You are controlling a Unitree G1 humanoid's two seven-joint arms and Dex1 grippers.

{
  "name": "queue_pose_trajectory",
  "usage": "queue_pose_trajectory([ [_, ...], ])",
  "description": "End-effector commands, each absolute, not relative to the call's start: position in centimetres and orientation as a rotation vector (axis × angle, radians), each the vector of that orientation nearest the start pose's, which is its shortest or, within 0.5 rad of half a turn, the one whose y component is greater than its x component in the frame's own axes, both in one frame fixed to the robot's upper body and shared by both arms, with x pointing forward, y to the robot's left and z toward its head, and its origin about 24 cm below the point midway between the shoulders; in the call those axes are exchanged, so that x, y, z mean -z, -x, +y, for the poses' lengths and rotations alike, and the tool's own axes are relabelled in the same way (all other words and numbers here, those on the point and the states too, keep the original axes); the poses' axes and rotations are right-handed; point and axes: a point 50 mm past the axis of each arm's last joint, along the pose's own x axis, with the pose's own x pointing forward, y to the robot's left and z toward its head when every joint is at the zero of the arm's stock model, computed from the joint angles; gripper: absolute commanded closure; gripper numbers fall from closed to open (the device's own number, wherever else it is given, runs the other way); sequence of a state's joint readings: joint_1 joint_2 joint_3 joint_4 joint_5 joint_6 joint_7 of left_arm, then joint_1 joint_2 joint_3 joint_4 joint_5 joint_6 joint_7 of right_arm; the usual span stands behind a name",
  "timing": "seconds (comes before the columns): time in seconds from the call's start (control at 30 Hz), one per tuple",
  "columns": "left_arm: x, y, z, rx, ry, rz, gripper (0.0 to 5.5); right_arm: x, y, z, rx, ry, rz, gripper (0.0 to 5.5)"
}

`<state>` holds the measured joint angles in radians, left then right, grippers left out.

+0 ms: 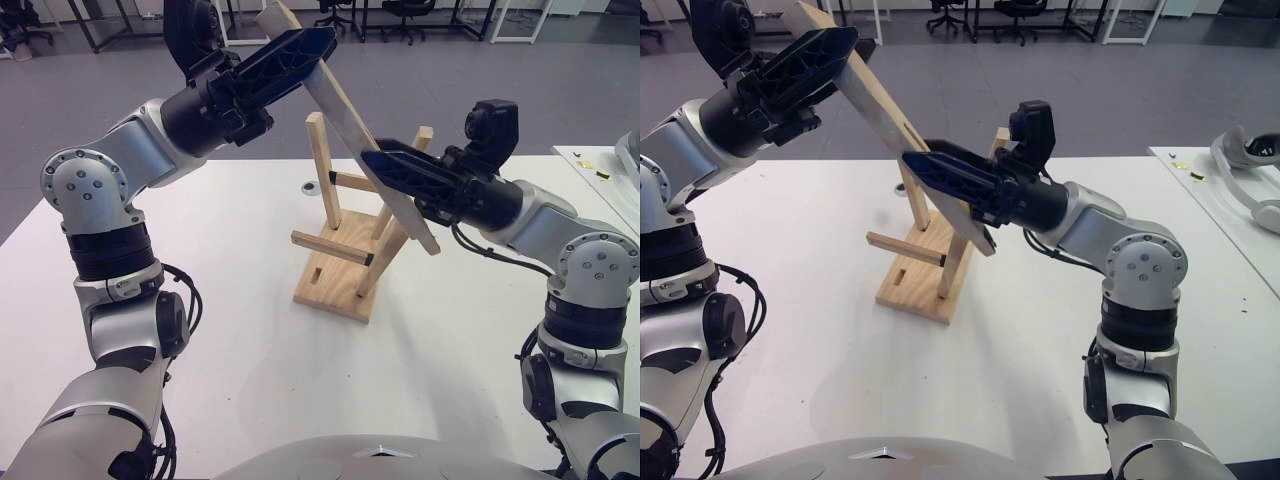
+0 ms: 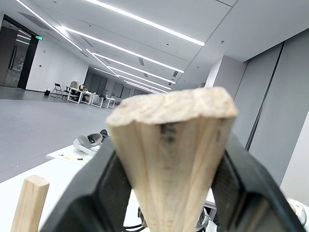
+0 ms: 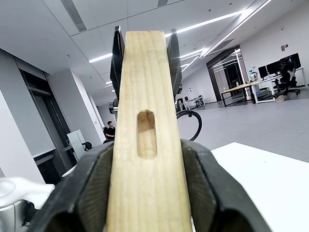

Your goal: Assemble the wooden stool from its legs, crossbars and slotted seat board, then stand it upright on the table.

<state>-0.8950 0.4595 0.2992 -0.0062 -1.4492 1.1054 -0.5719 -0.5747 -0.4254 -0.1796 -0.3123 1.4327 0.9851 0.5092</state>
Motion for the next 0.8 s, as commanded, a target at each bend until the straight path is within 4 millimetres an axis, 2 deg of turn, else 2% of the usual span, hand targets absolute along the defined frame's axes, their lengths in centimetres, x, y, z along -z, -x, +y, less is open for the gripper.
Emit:
queue_pose_trajectory([
  [0.03, -30.4, -28.7, 15.1, 1.416, 0.626, -0.160, 3.45, -24.7, -26.0, -13.5, -1.337, -0.652, -0.060, 2.96],
  [0.13, -32.1, -29.2, 16.3, 1.358, 0.638, -0.251, 3.45, -25.6, -26.5, -14.4, -1.291, -0.655, -0.114, 2.33],
  [0.27, -35.3, -29.1, 19.8, 1.279, 0.676, -0.410, 3.45, -25.7, -26.4, -15.5, -1.240, -0.661, -0.136, 1.65],
  [0.33, -35.9, -28.9, 21.5, 1.219, 0.650, -0.462, 3.45, -25.0, -25.3, -15.3, -1.241, -0.537, -0.103, 1.43],
  [0.43, -35.9, -28.7, 24.1, 1.102, 0.629, -0.505, 3.45, -23.6, -23.0, -15.0, -1.254, -0.314, -0.036, 1.42],
  [0.5, -35.5, -28.7, 25.4, 1.041, 0.634, -0.516, 3.45, -22.7, -22.3, -14.9, -1.237, -0.220, -0.001, 1.42],
  [0.67, -34.4, -28.6, 26.0, 1.004, 0.610, -0.506, 3.45, -21.0, -22.9, -14.9, -1.123, -0.022, 0.033, 1.42],
  [0.8, -35.0, -27.9, 26.2, 1.016, 0.618, -0.541, 3.45, -20.6, -23.3, -15.6, -1.085, 0.046, 0.039, 1.42],
])
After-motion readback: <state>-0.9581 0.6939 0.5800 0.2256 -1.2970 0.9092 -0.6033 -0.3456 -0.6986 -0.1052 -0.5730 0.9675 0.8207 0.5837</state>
